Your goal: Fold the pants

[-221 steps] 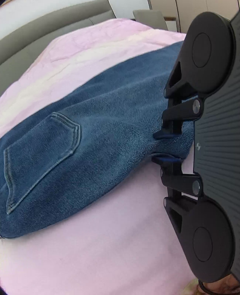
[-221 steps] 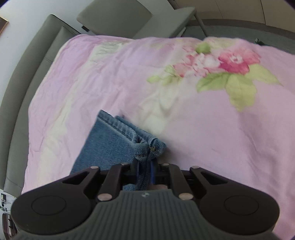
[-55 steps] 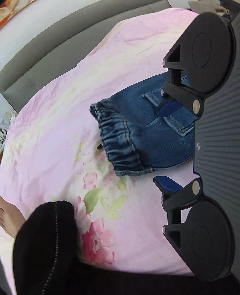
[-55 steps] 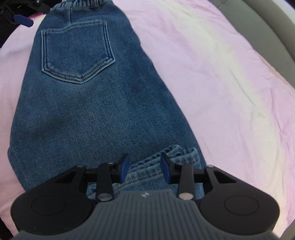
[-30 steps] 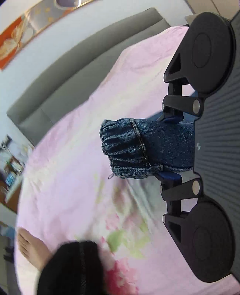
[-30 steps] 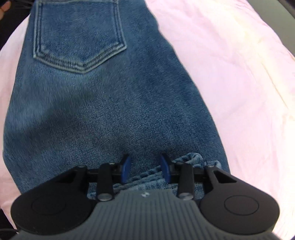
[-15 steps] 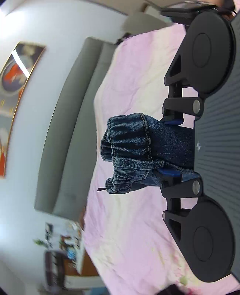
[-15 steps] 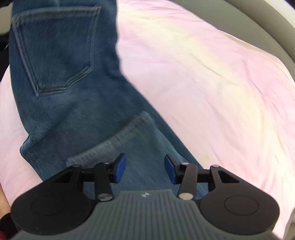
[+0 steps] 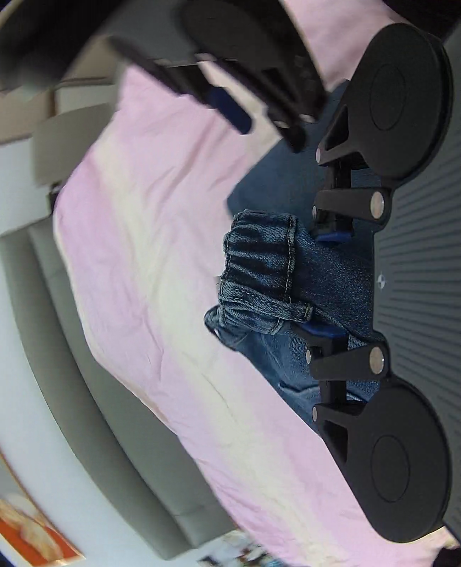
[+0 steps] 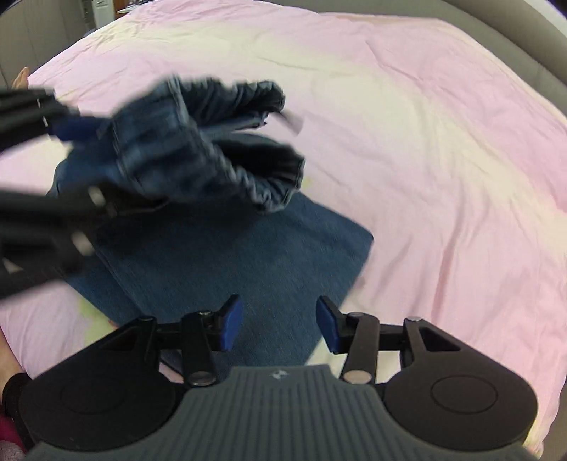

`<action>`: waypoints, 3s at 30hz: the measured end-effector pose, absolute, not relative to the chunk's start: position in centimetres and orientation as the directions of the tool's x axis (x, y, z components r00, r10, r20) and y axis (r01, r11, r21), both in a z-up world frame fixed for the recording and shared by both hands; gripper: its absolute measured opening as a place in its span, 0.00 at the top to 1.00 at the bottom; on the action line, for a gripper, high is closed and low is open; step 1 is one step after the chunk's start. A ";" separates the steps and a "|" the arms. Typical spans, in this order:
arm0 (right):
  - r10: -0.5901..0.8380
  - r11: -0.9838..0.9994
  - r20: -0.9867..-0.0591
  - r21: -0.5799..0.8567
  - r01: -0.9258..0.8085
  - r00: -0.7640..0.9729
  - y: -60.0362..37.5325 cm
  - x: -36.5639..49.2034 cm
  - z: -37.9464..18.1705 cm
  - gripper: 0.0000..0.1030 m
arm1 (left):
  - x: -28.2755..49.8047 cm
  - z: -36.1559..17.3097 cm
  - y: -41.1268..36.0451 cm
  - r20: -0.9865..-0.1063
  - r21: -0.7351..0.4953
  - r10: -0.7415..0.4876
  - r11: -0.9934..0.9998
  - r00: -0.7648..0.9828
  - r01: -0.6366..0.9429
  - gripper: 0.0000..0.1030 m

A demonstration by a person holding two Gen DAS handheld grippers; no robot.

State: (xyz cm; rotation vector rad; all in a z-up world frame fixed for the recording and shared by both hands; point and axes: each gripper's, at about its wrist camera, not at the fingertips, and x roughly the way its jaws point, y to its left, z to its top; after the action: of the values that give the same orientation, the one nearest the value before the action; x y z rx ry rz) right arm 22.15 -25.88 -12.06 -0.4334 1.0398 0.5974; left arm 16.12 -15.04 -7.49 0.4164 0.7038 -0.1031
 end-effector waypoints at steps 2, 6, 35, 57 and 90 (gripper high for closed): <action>0.250 0.773 -0.898 -0.039 -0.633 0.361 -26.9 22.0 -12.8 0.58 | 16.3 -8.9 -16.4 -0.661 0.375 0.063 0.891 0.748 0.256 0.53; 0.247 0.790 -0.910 -0.010 -0.613 0.334 -28.0 21.9 -14.4 0.58 | 16.6 -10.7 -17.2 -0.699 0.405 0.069 0.858 0.711 0.316 0.49; 0.366 0.885 -0.824 0.165 -0.435 0.433 -24.3 20.6 -8.8 0.23 | 15.2 -6.0 4.0 -0.719 -0.217 -0.129 0.975 0.683 -0.044 0.24; 0.568 0.797 -0.763 0.603 0.023 0.309 -25.0 31.9 -17.3 0.36 | 17.2 -10.8 9.8 -0.775 -0.284 -0.142 0.949 0.616 -0.137 0.25; 0.378 0.897 -0.797 0.440 0.024 0.470 -31.3 27.1 -17.3 0.95 | 20.4 -10.6 6.9 -0.748 -0.333 -0.236 0.942 0.621 -0.043 0.48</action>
State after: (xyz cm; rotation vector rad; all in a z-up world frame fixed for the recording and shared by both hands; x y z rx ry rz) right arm 27.11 -31.34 -17.27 0.4237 1.0674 0.2249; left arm 20.40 6.90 -10.58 -0.3351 0.8983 -0.1135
